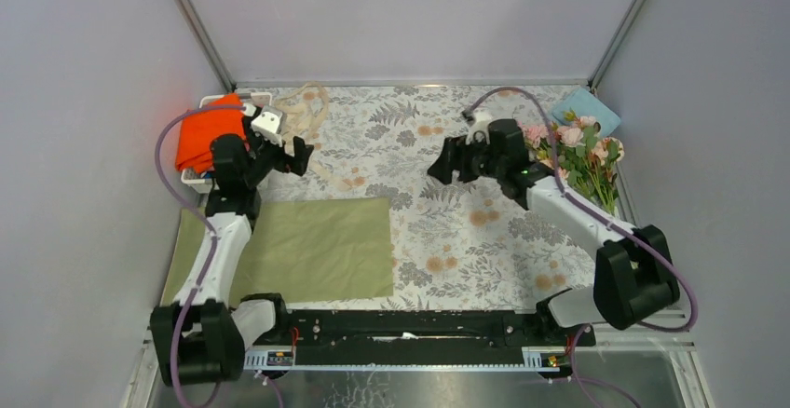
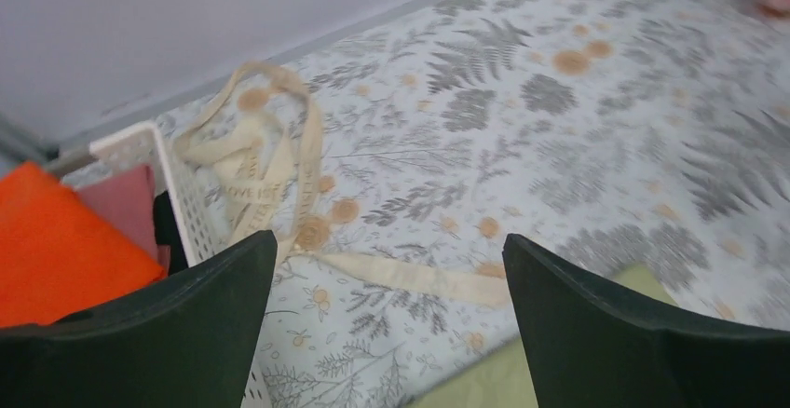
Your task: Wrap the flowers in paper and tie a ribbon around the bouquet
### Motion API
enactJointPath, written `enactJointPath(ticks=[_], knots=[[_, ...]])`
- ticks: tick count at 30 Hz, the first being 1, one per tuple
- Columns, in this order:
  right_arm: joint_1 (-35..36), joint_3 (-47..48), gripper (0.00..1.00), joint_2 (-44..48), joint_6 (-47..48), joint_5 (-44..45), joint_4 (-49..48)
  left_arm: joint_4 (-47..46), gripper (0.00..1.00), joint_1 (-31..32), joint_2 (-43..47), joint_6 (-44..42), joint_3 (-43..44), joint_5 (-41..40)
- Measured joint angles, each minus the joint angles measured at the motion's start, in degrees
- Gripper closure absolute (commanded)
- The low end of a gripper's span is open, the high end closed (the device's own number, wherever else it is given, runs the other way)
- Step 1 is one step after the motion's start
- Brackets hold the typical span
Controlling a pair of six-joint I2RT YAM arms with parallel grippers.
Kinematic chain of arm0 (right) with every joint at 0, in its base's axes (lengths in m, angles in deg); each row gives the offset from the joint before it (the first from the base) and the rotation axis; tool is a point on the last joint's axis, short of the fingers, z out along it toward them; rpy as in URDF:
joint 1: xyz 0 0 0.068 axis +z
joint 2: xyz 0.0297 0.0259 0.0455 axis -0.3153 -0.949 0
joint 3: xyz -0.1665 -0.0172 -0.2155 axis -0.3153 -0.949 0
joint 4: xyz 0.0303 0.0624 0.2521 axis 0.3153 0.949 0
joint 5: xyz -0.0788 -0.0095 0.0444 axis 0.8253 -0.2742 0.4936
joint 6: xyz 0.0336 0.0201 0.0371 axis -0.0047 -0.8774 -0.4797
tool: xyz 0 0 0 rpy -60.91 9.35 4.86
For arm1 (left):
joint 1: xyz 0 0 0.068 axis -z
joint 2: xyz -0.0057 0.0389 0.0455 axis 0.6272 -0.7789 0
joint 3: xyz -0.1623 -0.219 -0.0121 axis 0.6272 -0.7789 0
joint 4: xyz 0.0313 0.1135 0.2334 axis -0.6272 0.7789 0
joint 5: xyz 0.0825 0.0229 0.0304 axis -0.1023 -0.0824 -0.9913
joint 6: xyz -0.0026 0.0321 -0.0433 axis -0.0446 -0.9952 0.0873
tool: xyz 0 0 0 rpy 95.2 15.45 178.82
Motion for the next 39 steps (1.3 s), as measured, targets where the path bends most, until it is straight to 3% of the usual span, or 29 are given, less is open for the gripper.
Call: enactJointPath(ticks=[3, 6, 9, 13, 23, 27, 32, 39], knots=[[4.3, -1.3, 0.26, -3.2, -4.7, -2.8, 2.4, 19.9, 0.02, 0.0, 5.4, -7.6, 7.6, 6.4], [7.9, -3.0, 0.3, -8.2, -9.3, -4.5, 2.3, 35.7, 0.02, 0.1, 6.9, -13.0, 11.4, 7.7], [11.3, -2.9, 0.34, -14.3, -12.8, -6.2, 0.5, 46.9, 0.02, 0.0, 6.6, -16.4, 11.5, 4.8], [13.9, -1.6, 0.38, -22.2, -16.9, -8.2, -3.2, 54.6, 0.02, 0.0, 5.4, -18.5, 7.9, -0.2], [16.6, 4.2, 0.47, -34.3, -25.0, -13.4, -15.2, 58.0, 0.02, 0.0, 4.9, -20.0, 3.7, -5.8], [17.3, 4.4, 0.65, -36.4, -28.0, -15.1, -18.9, 57.9, 0.02, 0.0, 5.2, -20.0, 3.6, -6.0], [17.4, 4.4, 0.98, -37.2, -31.8, -16.7, -21.8, 57.9, 0.02, 0.0, 5.2, -20.1, 3.6, -6.0], [17.4, 6.2, 1.0, -35.4, -32.6, -18.7, -20.4, 58.9, 0.02, 0.0, 4.9, -20.5, 4.4, -4.5]])
